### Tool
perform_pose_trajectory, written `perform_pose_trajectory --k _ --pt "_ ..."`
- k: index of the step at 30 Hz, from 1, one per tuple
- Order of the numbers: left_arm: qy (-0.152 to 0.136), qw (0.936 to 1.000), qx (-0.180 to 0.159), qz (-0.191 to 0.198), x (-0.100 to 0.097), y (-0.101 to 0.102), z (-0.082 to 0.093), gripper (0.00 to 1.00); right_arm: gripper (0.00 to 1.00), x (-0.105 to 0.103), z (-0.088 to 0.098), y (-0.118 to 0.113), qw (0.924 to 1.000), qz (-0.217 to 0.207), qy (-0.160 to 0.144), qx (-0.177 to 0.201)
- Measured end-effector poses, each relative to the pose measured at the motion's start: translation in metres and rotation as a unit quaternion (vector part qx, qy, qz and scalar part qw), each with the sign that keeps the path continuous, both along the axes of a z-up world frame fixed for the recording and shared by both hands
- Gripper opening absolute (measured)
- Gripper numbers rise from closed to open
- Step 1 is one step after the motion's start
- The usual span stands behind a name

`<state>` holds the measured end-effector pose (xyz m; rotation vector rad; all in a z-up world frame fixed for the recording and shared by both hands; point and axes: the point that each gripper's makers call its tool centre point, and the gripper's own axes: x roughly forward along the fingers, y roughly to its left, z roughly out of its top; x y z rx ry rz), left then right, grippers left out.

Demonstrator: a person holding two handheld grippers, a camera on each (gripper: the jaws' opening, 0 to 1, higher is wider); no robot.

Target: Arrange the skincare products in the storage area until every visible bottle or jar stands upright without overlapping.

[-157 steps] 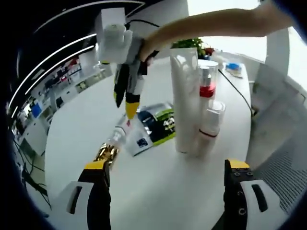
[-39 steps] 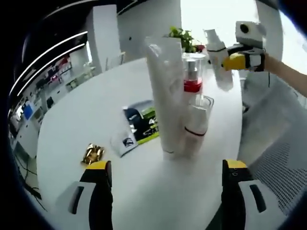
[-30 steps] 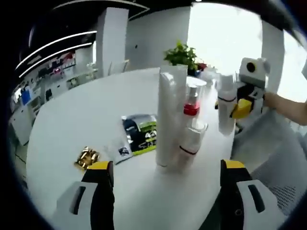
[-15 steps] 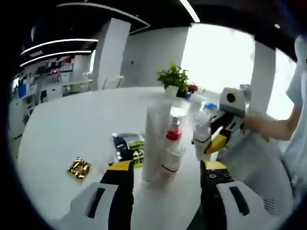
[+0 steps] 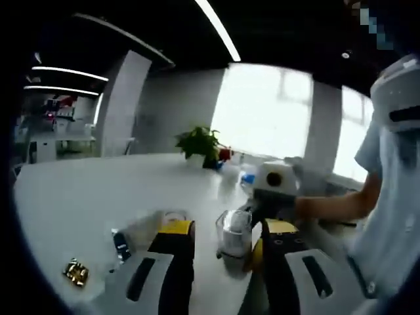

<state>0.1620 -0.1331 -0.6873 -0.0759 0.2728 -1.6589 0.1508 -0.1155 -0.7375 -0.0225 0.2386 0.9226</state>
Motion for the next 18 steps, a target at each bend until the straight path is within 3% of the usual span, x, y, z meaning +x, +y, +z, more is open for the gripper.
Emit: perform_pose_trajectory --k 9,13,18 --pt "0.002 0.9996 0.002 -0.027 -0.012 -0.015 -0.004 0.20 0.18 -0.006 0.000 -0.002 1.0000 0.008 -0.002 0.004" --pt "-0.002 0.9994 0.004 -0.034 -0.013 -0.017 -0.005 0.19 0.19 -0.006 -0.004 -0.002 1.0000 0.008 0.004 0.004" --pt "-0.026 0.9985 0.042 -0.021 -0.011 -0.027 -0.023 0.18 0.20 0.002 -0.028 -0.008 0.9976 -0.020 0.027 -0.060"
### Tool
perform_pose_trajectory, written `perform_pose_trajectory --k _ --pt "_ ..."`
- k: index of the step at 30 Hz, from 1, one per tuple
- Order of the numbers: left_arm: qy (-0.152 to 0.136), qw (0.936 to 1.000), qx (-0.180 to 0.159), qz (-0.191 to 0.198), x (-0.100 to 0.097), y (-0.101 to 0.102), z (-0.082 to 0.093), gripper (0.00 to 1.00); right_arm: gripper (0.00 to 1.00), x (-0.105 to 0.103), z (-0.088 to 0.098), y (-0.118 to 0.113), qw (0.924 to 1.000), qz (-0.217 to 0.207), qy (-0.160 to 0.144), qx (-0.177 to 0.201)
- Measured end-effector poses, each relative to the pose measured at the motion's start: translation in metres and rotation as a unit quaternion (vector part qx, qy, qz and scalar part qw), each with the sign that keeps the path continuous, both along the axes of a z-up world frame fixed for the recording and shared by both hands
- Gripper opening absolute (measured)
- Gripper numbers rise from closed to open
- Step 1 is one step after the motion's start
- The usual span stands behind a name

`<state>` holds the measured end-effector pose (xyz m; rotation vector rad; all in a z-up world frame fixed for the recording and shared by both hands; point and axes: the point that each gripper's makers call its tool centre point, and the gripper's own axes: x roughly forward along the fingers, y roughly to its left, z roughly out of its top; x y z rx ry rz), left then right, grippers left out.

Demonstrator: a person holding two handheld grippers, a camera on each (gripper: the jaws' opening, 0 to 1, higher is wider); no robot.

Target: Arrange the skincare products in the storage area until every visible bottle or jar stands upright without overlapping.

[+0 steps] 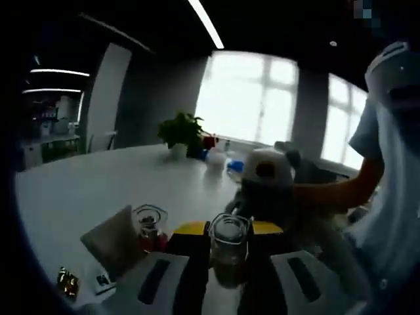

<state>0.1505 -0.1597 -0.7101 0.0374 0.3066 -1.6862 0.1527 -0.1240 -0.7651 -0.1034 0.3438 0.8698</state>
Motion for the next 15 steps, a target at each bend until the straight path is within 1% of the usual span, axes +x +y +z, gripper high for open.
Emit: perform_pose_trajectory --k 1,2,3,4,5,6,8,10,11,12,13,15 --pt "-0.005 1.0000 0.005 0.003 0.000 -0.002 -0.003 0.18 0.21 0.001 -0.004 -0.001 0.9999 -0.005 0.007 -0.007" --pt "-0.015 0.9998 0.010 0.008 0.000 -0.006 -0.007 0.18 0.21 0.004 -0.008 -0.006 0.9996 -0.014 0.011 -0.022" --pt "-0.023 0.9996 0.012 0.012 0.000 -0.008 -0.009 0.18 0.22 0.005 -0.010 -0.007 0.9994 -0.018 0.011 -0.026" --pt "-0.037 0.9986 0.027 0.026 -0.003 -0.018 -0.019 0.18 0.22 0.007 -0.025 -0.019 0.9971 -0.039 0.027 -0.060" --pt "-0.044 0.9981 0.033 0.029 -0.003 -0.020 -0.023 0.18 0.22 0.008 -0.033 -0.025 0.9945 -0.051 0.040 -0.082" --pt "-0.053 0.9976 0.036 0.028 -0.003 -0.021 -0.025 0.18 0.23 0.008 -0.037 -0.028 0.9931 -0.055 0.043 -0.094" --pt "-0.059 0.9972 0.038 0.027 -0.004 -0.023 -0.027 0.18 0.23 0.006 -0.048 -0.032 0.9898 -0.055 0.065 -0.114" --pt "-0.061 0.9970 0.039 0.028 -0.003 -0.026 -0.030 0.18 0.24 0.007 -0.051 -0.031 0.9891 -0.050 0.067 -0.121" --pt "-0.068 0.9964 0.042 0.027 -0.002 -0.029 -0.033 0.18 0.25 0.008 -0.053 -0.032 0.9883 -0.053 0.069 -0.125" --pt "-0.078 0.9954 0.049 0.025 -0.001 -0.029 -0.036 0.18 0.26 0.009 -0.056 -0.036 0.9859 -0.059 0.069 -0.141" --pt "-0.096 0.9930 0.063 0.027 0.003 -0.029 -0.041 0.18 0.26 0.010 -0.058 -0.039 0.9839 -0.062 0.070 -0.153" --pt "-0.097 0.9926 0.066 0.032 0.004 -0.031 -0.044 0.18 0.25 0.011 -0.061 -0.043 0.9811 -0.071 0.076 -0.163"
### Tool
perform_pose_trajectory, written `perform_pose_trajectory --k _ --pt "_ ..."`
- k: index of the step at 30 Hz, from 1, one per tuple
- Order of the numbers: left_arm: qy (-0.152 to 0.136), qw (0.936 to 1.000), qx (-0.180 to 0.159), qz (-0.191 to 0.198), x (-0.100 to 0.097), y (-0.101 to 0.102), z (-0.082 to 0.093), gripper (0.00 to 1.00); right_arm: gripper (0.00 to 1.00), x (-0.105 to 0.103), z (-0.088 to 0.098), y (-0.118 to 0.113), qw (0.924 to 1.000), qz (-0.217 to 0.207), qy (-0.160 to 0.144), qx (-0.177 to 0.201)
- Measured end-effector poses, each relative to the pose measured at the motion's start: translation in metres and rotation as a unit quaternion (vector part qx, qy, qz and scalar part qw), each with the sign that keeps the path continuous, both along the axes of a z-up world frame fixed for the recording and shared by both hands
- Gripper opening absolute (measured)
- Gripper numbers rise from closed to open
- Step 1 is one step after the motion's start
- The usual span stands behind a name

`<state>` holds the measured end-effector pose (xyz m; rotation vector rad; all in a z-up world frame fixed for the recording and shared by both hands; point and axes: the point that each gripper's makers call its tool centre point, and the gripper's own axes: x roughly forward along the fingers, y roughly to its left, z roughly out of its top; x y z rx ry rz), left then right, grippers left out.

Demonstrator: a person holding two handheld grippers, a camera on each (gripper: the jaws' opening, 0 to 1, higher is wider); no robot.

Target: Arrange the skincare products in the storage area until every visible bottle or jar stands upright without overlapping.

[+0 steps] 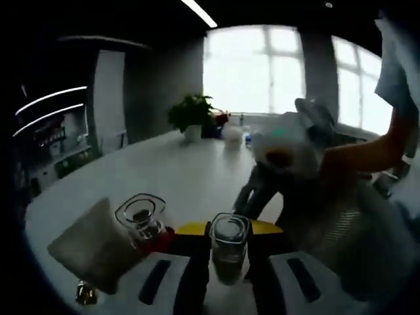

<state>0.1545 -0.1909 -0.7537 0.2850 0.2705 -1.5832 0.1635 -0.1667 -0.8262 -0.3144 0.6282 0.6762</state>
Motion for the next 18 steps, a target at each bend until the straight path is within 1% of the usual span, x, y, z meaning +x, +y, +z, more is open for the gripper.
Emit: perform_pose_trajectory --k 5,7,10,12,13,16,18 --pt "0.000 1.0000 0.005 -0.002 -0.003 -0.003 -0.010 0.18 0.25 0.001 0.002 -0.003 1.0000 -0.004 -0.005 -0.001" --pt "0.003 1.0000 0.008 0.001 -0.001 -0.004 -0.013 0.18 0.22 0.000 0.000 -0.002 1.0000 0.000 -0.002 0.000" --pt "0.011 0.9998 0.015 0.002 0.001 -0.004 -0.018 0.18 0.22 -0.001 -0.007 -0.003 0.9997 0.009 0.003 -0.023" --pt "0.010 0.9998 0.018 0.003 0.001 -0.004 -0.020 0.18 0.21 -0.002 -0.007 -0.003 0.9996 0.011 0.006 -0.024" --pt "0.002 0.9999 0.015 0.003 0.002 -0.005 -0.019 0.18 0.21 -0.002 -0.008 -0.003 0.9996 0.011 0.007 -0.024" --pt "0.001 0.9999 0.014 0.003 0.001 -0.006 -0.020 0.18 0.21 -0.002 -0.010 -0.004 0.9994 0.012 0.011 -0.030" --pt "-0.003 0.9999 0.015 0.003 0.001 -0.006 -0.020 0.18 0.21 -0.002 -0.010 -0.006 0.9993 0.011 0.009 -0.035"
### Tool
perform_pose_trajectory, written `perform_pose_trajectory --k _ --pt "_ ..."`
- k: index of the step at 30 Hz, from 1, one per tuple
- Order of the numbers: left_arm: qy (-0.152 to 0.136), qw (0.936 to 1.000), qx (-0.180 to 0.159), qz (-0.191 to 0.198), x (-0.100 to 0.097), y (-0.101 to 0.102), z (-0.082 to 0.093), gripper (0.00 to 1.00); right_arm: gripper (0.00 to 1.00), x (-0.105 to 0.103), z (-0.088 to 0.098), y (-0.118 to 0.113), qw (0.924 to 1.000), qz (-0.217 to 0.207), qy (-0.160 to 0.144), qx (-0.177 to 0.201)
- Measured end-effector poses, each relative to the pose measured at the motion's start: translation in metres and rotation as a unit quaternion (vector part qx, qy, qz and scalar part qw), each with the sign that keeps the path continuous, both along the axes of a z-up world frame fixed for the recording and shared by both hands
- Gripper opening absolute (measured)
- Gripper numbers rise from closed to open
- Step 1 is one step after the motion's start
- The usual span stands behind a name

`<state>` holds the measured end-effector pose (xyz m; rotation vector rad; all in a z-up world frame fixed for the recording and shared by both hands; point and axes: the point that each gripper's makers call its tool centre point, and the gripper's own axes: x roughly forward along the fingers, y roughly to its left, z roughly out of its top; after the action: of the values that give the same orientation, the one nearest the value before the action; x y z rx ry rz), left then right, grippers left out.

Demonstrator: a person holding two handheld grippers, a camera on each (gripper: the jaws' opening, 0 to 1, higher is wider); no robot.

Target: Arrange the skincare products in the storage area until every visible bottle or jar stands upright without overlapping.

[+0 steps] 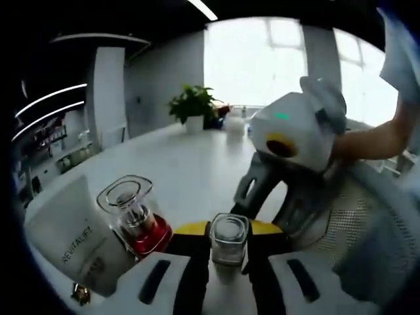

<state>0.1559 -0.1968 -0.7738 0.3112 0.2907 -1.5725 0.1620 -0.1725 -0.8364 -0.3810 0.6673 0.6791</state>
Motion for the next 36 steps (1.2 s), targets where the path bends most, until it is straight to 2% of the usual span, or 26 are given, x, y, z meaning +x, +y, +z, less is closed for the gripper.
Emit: perform_pose_trajectory --k 15,24,27,28,29,31,33,36 --pt "-0.008 0.9999 -0.008 -0.009 0.002 0.000 0.002 0.23 0.22 -0.002 -0.002 0.001 1.0000 0.001 0.003 -0.003" --pt "-0.051 0.9971 -0.043 -0.038 -0.009 -0.002 0.019 0.27 0.24 -0.004 -0.006 0.000 0.9999 0.005 0.011 -0.008" --pt "-0.118 0.9888 -0.077 -0.048 -0.010 -0.001 0.037 0.27 0.24 -0.004 -0.006 0.001 0.9999 0.005 0.012 -0.008" --pt "-0.125 0.9869 -0.086 -0.055 -0.014 0.000 0.041 0.28 0.24 -0.004 -0.006 0.000 0.9999 0.005 0.012 -0.009" --pt "-0.116 0.9875 -0.089 -0.059 -0.018 0.004 0.044 0.28 0.24 -0.004 -0.006 0.000 0.9999 0.005 0.013 -0.008" --pt "-0.114 0.9882 -0.086 -0.055 -0.018 0.009 0.045 0.27 0.24 -0.004 -0.006 0.001 0.9999 0.004 0.014 -0.006" --pt "-0.124 0.9886 -0.078 -0.036 -0.010 0.018 0.047 0.27 0.24 -0.004 -0.006 0.001 0.9999 0.004 0.013 -0.008" --pt "-0.119 0.9899 -0.077 -0.002 0.001 0.036 0.055 0.29 0.24 -0.004 -0.007 0.002 0.9998 0.005 0.016 -0.009"
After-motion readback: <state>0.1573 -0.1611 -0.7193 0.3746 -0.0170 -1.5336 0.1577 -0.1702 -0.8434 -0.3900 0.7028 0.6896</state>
